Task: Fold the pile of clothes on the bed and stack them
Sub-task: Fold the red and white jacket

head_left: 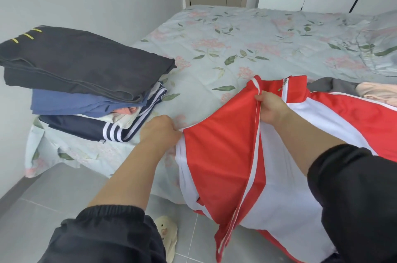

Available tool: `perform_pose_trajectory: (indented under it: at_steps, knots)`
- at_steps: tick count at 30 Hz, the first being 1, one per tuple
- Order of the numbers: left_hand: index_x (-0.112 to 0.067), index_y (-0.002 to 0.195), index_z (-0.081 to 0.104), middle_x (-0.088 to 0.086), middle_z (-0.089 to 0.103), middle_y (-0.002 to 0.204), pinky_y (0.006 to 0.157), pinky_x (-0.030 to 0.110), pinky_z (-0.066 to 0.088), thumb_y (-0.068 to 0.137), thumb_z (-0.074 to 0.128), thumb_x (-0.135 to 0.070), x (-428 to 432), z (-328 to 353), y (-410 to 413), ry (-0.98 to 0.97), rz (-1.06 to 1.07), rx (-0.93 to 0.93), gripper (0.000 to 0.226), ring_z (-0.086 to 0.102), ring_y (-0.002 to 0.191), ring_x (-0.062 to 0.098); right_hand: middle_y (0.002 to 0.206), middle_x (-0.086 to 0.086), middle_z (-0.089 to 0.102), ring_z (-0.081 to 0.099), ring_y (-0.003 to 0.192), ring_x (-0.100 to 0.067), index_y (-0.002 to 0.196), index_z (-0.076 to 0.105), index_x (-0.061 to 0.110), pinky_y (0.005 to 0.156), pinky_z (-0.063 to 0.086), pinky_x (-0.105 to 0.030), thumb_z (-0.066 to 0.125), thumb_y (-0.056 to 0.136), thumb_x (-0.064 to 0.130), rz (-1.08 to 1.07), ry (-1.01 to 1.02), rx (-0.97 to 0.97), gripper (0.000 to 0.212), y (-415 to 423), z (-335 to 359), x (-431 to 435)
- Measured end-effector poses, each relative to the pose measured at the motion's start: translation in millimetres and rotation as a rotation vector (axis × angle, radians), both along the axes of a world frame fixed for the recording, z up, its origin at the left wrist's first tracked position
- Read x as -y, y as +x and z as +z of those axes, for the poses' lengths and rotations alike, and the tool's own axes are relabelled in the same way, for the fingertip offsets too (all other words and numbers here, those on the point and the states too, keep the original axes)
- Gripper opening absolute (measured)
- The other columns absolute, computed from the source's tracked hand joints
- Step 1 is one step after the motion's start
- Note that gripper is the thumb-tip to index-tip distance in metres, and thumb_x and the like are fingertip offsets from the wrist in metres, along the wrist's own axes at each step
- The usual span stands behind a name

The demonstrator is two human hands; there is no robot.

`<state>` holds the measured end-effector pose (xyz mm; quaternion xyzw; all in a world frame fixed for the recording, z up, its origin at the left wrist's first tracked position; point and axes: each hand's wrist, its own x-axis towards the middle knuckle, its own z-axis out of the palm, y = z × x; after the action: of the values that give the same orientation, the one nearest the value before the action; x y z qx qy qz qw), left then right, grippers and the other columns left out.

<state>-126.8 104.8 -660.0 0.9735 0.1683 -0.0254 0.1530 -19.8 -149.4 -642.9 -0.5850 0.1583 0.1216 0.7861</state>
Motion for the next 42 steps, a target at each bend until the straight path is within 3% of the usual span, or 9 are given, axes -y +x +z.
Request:
perform_pose_trajectory:
  at_steps: [3,11,16,23,29,32,35,38,42]
  knots:
    - [-0.013,0.089,0.06,0.008,0.063,0.098,0.068,0.029,0.043,0.087,0.057,-0.024,7.9,-0.2,-1.3,0.062,0.022,-0.045,0.012,0.06,0.092,0.029,0.074,-0.011,0.051,0.052,0.071,-0.024,0.075,0.055,0.004,0.065,0.042,-0.029,0.041,0.083,-0.016,-0.009,-0.395,0.115,0.026,2.1,-13.8,-1.6]
    - [-0.021,0.133,0.053,0.005,0.055,0.13,0.093,0.032,0.04,0.083,0.045,-0.003,55.8,6.2,-13.9,0.009,-0.459,0.247,0.054,0.046,0.121,0.025,0.117,-0.013,0.049,0.056,0.101,-0.034,0.13,0.035,0.011,0.073,0.044,-0.035,0.062,0.074,0.004,0.245,-1.43,0.416,0.062,-73.7,-19.4,6.1]
    - [-0.019,0.154,0.006,0.002,0.001,0.161,0.119,0.04,0.004,0.103,0.024,-0.038,83.9,-27.8,-23.9,0.188,-0.655,-0.118,0.057,-0.001,0.148,0.021,0.093,-0.004,0.054,0.059,0.093,-0.029,0.13,0.033,0.009,0.078,0.05,-0.036,0.063,0.078,0.019,0.394,-1.332,0.186,0.06,-113.9,-12.0,16.1]
    - [-0.029,0.153,0.007,-0.002,0.003,0.161,0.118,0.045,-0.003,0.102,0.017,-0.045,92.0,-39.0,-21.3,0.211,-0.557,0.038,0.054,-0.004,0.148,0.017,0.092,-0.006,0.058,0.058,0.083,-0.028,0.133,0.033,0.01,0.07,0.048,-0.034,0.055,0.075,0.004,0.409,-1.329,0.279,0.061,-152.4,-11.6,14.8]
    - [-0.031,0.152,0.013,-0.005,0.007,0.161,0.118,0.044,-0.003,0.102,0.016,-0.045,91.9,-39.8,-16.2,0.153,-0.518,0.075,0.052,-0.003,0.148,0.015,0.09,-0.013,0.068,0.068,0.067,-0.019,0.103,0.065,-0.003,0.057,0.058,-0.025,0.036,0.079,-0.021,0.188,-0.171,-0.088,0.042,-144.7,-0.6,47.9]
    - [-0.031,0.152,0.012,-0.004,0.007,0.161,0.119,0.045,-0.002,0.102,0.016,-0.046,92.4,-42.0,-14.1,0.164,-0.502,0.075,0.053,-0.003,0.148,0.016,0.066,-0.009,0.064,0.06,0.041,-0.013,0.092,0.063,-0.002,0.038,0.046,-0.019,0.029,0.084,-0.019,0.114,-0.007,-0.194,0.039,-147.2,-4.6,39.4]
    - [-0.03,0.153,0.012,-0.003,0.006,0.161,0.118,0.046,-0.001,0.101,0.017,-0.045,94.1,-45.3,-12.6,0.198,-0.481,0.086,0.054,-0.003,0.148,0.017,0.042,-0.003,0.047,0.037,0.029,-0.01,0.072,0.054,0.002,0.032,0.028,-0.015,0.04,0.093,-0.001,0.077,-0.196,-0.137,0.026,-145.2,-9.0,35.2]
    - [-0.03,0.153,0.012,-0.003,0.006,0.161,0.118,0.046,-0.001,0.101,0.017,-0.045,95.0,-47.4,-11.3,0.207,-0.462,0.106,0.054,-0.003,0.148,0.017,0.076,-0.003,0.056,0.055,0.064,-0.018,0.104,0.055,0.009,0.058,0.044,-0.025,0.064,0.087,0.034,0.235,-0.83,0.105,0.032,-149.4,-10.5,36.6]
    - [-0.03,0.152,0.013,-0.003,0.007,0.161,0.118,0.046,-0.001,0.101,0.017,-0.045,94.6,-48.3,-10.9,0.211,-0.468,0.118,0.054,-0.002,0.148,0.017,0.086,0.0,0.054,0.058,0.079,-0.021,0.117,0.036,0.014,0.066,0.048,-0.033,0.069,0.073,0.021,0.606,-1.363,0.204,0.055,-159.6,-7.7,33.2]
